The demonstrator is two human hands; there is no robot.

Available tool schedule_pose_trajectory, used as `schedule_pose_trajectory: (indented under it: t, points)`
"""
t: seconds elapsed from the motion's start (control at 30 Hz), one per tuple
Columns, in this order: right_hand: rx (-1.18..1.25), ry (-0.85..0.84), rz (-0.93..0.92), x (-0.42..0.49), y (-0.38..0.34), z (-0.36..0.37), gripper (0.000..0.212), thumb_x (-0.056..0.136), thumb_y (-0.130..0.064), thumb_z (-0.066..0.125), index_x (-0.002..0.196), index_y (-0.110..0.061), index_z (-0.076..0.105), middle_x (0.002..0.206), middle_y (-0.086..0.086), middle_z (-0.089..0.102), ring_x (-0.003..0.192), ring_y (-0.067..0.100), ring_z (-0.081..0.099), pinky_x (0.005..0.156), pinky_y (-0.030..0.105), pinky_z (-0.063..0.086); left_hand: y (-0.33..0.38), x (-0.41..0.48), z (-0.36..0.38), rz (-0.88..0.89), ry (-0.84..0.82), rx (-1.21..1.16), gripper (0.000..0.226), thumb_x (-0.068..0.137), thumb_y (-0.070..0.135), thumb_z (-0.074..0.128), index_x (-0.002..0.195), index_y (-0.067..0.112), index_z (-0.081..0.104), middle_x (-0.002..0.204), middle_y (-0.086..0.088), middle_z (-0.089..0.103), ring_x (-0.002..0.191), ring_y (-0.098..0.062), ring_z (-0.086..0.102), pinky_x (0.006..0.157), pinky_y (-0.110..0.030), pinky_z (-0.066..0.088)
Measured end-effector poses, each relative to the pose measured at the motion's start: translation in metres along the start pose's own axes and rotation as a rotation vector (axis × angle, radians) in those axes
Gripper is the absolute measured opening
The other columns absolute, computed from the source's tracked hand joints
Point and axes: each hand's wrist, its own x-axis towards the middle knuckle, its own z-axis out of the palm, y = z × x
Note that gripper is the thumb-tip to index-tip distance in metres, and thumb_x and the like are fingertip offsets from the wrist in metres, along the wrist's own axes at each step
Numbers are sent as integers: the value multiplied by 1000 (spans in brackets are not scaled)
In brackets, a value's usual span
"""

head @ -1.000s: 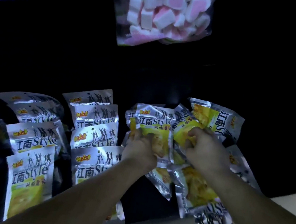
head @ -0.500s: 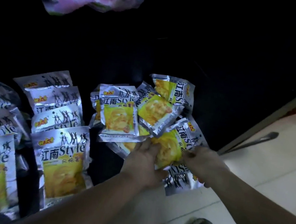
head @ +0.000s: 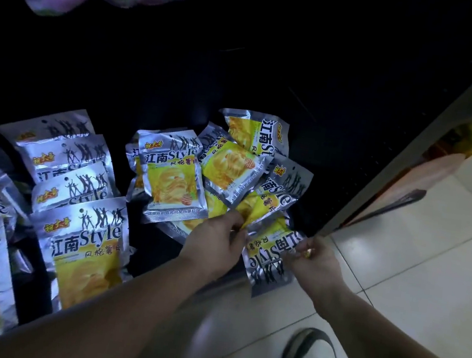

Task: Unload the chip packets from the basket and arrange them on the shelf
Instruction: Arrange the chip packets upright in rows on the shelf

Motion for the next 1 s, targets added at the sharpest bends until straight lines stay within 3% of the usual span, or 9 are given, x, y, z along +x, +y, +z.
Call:
schedule_pose_trajectory:
  t: [0.17, 0.37, 0.43, 0.53, 0.63, 0.7, 0.77, 0.9, 1.0]
  points:
    - [137, 131, -115, -24, -16, -5, 25, 81, 7, 52, 85, -18, 54, 79, 8, 59, 55, 18, 47, 40, 25, 34, 1, 0, -17, -59, -27, -182, 16, 96, 27, 65, 82, 26, 60, 74, 0, 66, 70, -23, 64, 63, -34, 53]
    - [221, 108, -352, -73, -61, -32, 23, 88, 7, 55, 96, -14, 53, 88, 9, 59, 53, 3, 48, 45, 16, 40, 25, -21, -37, 110, -23, -240, 19, 94, 19, 65, 79, 17, 55, 89, 0, 59, 82, -20, 60, 73, -36, 52]
    - [243, 136, -416, -85, -77, -38, 27, 86, 7, 55, 91, -19, 51, 82, 6, 54, 51, 7, 44, 46, 23, 41, 40, -41, -42, 207, 7, -272, 18, 95, 12, 63, 80, 12, 53, 100, -3, 59, 96, -20, 58, 79, -26, 48]
    - [263, 174, -402, -102, -94, -44, 28, 88, 5, 54, 92, -22, 49, 83, 6, 56, 54, 10, 46, 46, 28, 41, 56, -75, -47, 317, -19, -283, 19, 96, 15, 58, 79, 14, 48, 152, -3, 46, 138, -8, 45, 90, -16, 43]
    - [308, 137, -380, -120, -102, -36, 14, 99, -10, 55, 96, -23, 51, 77, 9, 55, 47, 9, 43, 43, 25, 37, 60, -101, -56, 347, -85, -93, 19, 99, 35, 50, 84, 24, 42, 171, 17, 0, 145, -11, 40, 84, -32, 52]
    - [315, 101, -374, -131, -104, -26, 14, 98, -30, 62, 95, -23, 51, 66, -1, 51, 52, 12, 42, 51, 27, 37, 64, -110, -62, 349, -98, 66, 21, 102, 43, 41, 91, 27, 47, 170, 18, -9, 145, -20, 39, 78, -41, 56]
    - [273, 65, -409, -140, -108, -15, 29, 92, -42, 71, 95, -23, 48, 61, -12, 48, 55, 8, 44, 54, 23, 39, 62, -116, -71, 387, -38, 185, 29, 102, 46, 33, 101, 25, 53, 172, 11, -5, 143, -26, 38, 73, -43, 57]
    - [102, 121, -454, -141, -116, -12, 23, 94, -8, 60, 99, -18, 40, 72, -1, 49, 54, 9, 45, 50, 25, 36, 50, -125, -84, 475, -18, 191, 24, 100, 47, 44, 103, 27, 56, 171, 13, 10, 139, -21, 43, 79, -38, 57]
    - [26, 25, -445, -140, -121, -18, 33, 86, 5, 60, 101, -14, 37, 77, 7, 48, 52, 12, 43, 43, 28, 31, 38, -116, -111, 178, 104, -138, 21, 98, 53, 54, 100, 33, 54, 147, 13, 50, 115, -13, 63, 78, -29, 54]
